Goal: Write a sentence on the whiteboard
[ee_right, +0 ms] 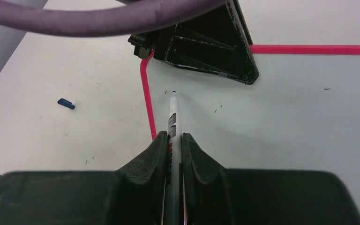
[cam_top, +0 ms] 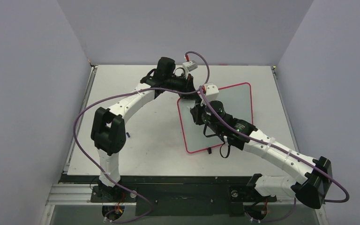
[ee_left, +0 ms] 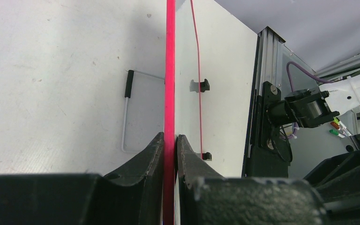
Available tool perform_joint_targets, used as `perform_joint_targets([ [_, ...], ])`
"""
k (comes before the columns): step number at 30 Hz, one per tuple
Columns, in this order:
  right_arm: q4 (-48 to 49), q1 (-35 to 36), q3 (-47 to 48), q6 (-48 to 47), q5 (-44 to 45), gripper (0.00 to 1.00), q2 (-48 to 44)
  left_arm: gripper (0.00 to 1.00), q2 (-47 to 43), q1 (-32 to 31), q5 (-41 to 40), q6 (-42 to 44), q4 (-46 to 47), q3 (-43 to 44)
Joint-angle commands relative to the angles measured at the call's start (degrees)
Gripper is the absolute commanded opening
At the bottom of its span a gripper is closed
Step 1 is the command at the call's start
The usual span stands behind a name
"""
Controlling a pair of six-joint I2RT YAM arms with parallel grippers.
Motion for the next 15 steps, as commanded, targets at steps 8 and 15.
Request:
perform_joint_targets([
  [8, 2.9, 0.5, 3.5, 1.1, 3.5, 0.00, 2.7, 0.00, -3.3, -1.9, -0.6, 3.1, 0.0, -1.1],
  [15, 2.5, 0.4, 2.4, 1.5, 4.2, 0.00, 3.0, 0.00, -3.3, -2.2, -0.7, 3.1, 0.0, -1.0],
])
